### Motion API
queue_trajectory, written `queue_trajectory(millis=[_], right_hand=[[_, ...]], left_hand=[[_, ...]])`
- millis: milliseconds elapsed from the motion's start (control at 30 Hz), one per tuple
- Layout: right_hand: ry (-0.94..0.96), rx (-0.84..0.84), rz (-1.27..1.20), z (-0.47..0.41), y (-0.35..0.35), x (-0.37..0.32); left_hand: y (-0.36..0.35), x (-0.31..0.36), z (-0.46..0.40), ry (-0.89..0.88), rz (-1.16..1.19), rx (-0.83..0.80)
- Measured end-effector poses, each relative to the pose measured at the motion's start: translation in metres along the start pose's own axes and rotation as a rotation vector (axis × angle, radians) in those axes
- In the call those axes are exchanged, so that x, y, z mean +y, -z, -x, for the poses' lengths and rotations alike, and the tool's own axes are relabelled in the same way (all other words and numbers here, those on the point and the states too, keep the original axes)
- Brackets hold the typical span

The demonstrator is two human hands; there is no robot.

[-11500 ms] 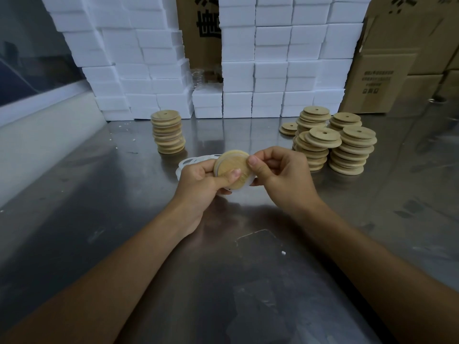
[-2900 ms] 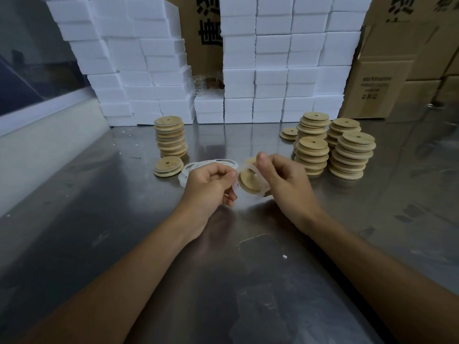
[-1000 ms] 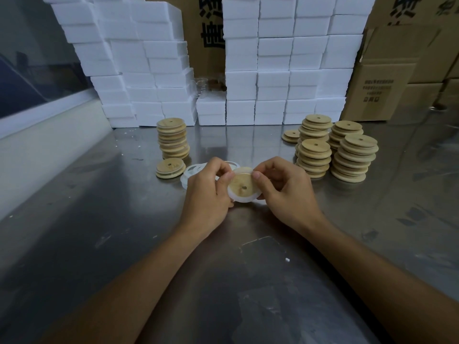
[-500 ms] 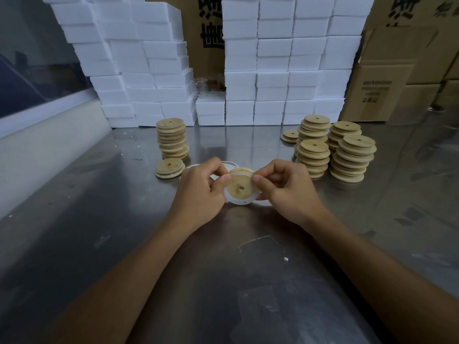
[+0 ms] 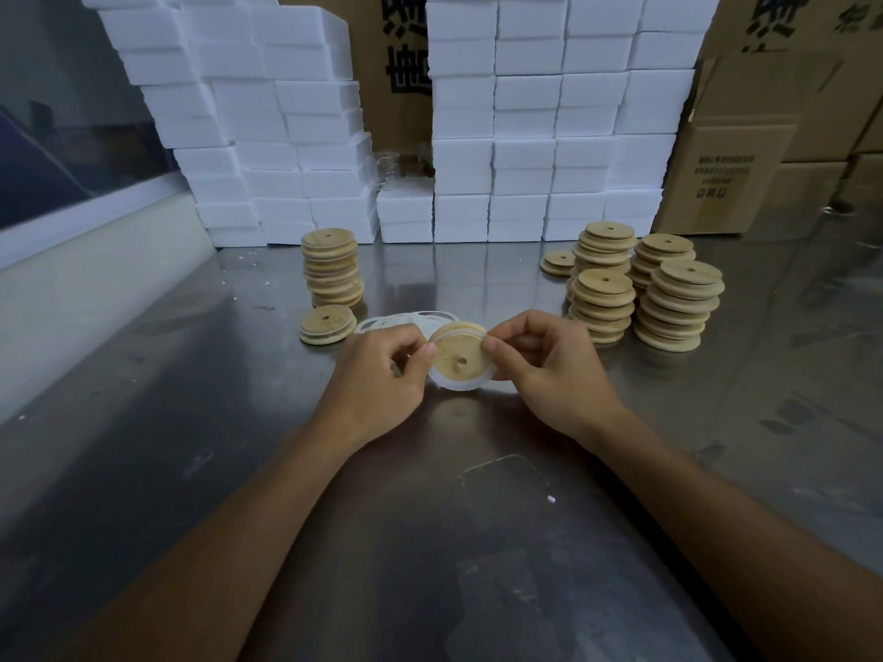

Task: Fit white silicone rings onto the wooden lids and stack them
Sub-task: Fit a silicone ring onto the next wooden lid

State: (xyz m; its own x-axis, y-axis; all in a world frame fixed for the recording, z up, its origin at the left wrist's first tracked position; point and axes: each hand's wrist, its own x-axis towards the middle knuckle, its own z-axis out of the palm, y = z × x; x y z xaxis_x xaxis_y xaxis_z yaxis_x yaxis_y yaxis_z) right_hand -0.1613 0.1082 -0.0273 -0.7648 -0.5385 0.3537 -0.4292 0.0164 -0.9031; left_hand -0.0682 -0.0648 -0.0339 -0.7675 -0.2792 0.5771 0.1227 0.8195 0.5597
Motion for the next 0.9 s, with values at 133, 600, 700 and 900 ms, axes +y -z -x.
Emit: queue_trajectory(millis=[133,600,700,900], right_hand=[[0.102,0.012,0.154,0.001,-0.002,0.001],[0.16,0.057,0.086,0.0,-0.007,0.001],[0.107,0.069,-0.008,-0.001,-0.006,0.001],[0.101,0.067,-0.024,-0.001,-0.006,0.001]], left_hand=[[0.0,0.001,0.001,-0.001,-0.032,-0.004],[-0.01,0.017,-0.004,0.079,0.316,0.051],[-0.01,0.02,-0.005,0.199,0.471,0.094],[-0.01,0.021,-0.004,0.209,0.484,0.058]])
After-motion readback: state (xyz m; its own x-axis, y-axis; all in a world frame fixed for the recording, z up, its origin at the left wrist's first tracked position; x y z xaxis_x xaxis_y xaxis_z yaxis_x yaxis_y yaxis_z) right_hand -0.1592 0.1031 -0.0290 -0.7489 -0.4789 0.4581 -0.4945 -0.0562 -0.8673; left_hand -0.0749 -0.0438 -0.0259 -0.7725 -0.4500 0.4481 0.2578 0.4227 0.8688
